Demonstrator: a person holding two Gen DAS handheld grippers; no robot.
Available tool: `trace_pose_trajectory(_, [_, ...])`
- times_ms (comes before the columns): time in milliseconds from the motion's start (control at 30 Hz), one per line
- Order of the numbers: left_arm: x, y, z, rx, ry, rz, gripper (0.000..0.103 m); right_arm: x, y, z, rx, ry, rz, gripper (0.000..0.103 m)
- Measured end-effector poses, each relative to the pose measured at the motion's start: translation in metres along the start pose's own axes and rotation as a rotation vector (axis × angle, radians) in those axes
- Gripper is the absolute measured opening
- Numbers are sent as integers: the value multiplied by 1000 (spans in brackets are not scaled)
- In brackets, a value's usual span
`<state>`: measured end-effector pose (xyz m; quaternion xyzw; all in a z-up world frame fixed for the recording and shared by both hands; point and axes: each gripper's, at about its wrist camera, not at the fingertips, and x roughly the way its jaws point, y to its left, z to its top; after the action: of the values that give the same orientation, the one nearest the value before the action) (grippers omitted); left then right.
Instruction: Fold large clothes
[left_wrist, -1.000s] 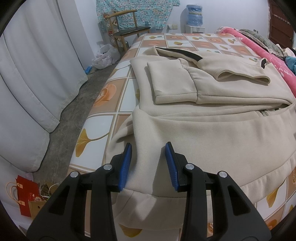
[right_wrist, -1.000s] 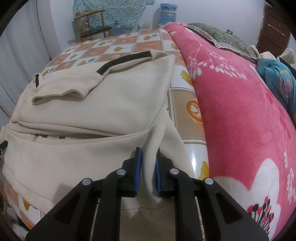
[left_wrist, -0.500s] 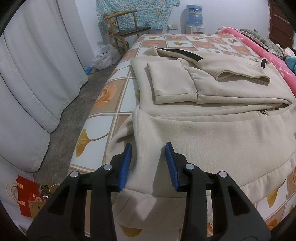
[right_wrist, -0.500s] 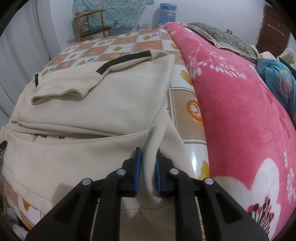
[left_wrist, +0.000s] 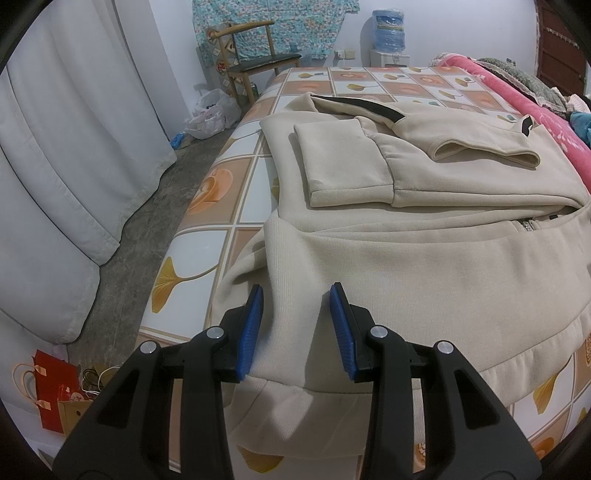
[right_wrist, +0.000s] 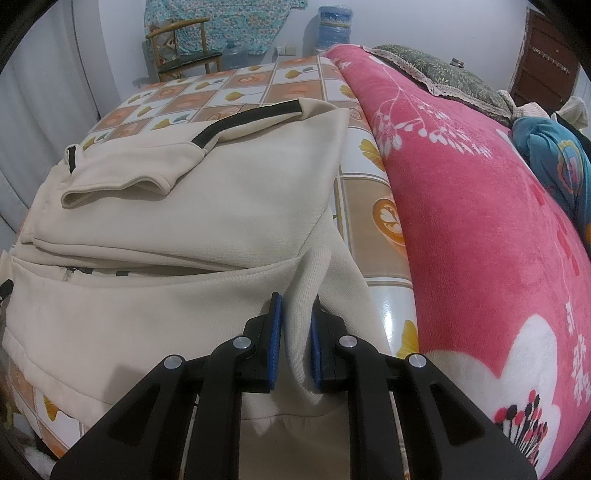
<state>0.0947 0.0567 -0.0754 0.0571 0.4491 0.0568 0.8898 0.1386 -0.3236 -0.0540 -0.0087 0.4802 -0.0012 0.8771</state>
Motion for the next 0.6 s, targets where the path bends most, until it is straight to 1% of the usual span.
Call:
trace_pose_trajectory(300, [0,1,2,7,-8,6,36,-2,0,0,-4,-4,-3,14])
trace_pose_trajectory(333, [0,1,2,11,-11,6,35,-3,1,-1,-6,-10,-7,12])
trace_pose_trajectory(367, [0,2,3,15,-15,8,27,-6,1,-2,-11,-18,-9,10])
trace_pose_trajectory(433, [-2,3,3,28,-23,25,18,-13,1,-4,-11,-39,-12,8])
trace_pose_trajectory(467, [-5,5,3,23,-28,17,13,-17,1,-4,-9,-50,-12,8])
trace_pose_trajectory(500, [-8,5,3,15,-32,8,12,-23,0,-5,-1,-67,-13,7])
trace_pose_trajectory(533, [-13,11,3,-5,-45,-15,8,-30,-2,-7,10,-84,-12,7])
trace_pose_trajectory(600, [-25,17,2,-32,-76,-43,7,-45,-5,-11,32,-117,-5,7])
